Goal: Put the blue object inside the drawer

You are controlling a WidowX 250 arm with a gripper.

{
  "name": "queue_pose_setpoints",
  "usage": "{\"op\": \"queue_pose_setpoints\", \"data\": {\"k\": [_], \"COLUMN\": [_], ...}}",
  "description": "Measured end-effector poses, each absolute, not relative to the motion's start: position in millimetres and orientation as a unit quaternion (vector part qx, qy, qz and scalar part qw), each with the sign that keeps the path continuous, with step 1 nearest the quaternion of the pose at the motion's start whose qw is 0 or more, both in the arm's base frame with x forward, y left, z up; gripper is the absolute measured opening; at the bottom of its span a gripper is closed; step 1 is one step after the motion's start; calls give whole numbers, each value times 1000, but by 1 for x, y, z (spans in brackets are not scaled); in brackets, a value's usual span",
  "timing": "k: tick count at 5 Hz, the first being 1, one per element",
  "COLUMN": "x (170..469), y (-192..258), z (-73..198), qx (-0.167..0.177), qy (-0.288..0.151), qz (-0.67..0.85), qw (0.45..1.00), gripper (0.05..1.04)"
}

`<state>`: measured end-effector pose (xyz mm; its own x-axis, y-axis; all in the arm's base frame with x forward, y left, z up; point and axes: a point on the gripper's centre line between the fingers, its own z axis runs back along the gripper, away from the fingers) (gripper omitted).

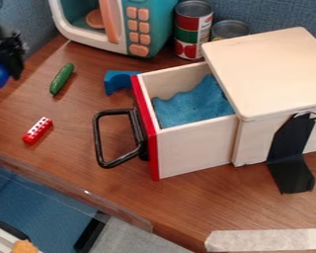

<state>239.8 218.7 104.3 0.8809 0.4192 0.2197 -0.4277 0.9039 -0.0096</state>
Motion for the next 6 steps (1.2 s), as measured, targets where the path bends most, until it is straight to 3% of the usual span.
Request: {"op": "queue_pose_setpoints", "data": {"k": [6], "x": [309], "y": [16], "z": [116], "qx": [9], "qy": [-121], "qz": [152], "qw": [981], "gripper": [748]}}
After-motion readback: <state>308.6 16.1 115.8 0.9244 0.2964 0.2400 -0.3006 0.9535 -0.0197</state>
